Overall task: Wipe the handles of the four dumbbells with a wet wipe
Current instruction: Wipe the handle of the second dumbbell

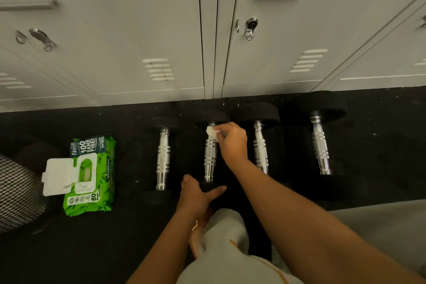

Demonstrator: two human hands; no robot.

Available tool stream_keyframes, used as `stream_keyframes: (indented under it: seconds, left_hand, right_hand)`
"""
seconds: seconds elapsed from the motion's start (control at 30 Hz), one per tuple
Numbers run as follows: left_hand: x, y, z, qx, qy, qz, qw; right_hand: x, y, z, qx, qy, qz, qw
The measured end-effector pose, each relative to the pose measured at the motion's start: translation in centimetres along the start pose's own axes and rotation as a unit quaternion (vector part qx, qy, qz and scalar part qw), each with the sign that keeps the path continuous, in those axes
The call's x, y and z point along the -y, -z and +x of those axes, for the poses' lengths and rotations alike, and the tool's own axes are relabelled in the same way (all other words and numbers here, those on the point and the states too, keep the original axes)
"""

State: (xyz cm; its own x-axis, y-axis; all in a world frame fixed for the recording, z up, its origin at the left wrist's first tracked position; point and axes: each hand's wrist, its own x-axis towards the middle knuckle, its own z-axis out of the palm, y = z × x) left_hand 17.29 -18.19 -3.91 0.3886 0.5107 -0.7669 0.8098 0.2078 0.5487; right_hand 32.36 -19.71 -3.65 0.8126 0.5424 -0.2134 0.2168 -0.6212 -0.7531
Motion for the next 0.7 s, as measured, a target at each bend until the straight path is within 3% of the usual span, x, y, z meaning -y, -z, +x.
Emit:
stream_keyframes:
  seconds: [0.33,0.53,0.7]
  left_hand:
    - [0.1,0.0,0.1,0.003,-0.007,0.002,1.000]
    - [0.2,0.0,0.0,-0.008,-0.001,0.023,1.000]
    - [0.1,0.1,0.1,-0.007,-0.007,0.026,1.000]
  right_hand:
    - [0.0,0.3,0.5,0.026,0.016,-0.033,0.999]
    - [-2.2,0.2,-4.0,0.083,0.046,-0.054,0.994]
    - [-1.3,0.8,-2.4,0.075,0.003,-0.014,0.997]
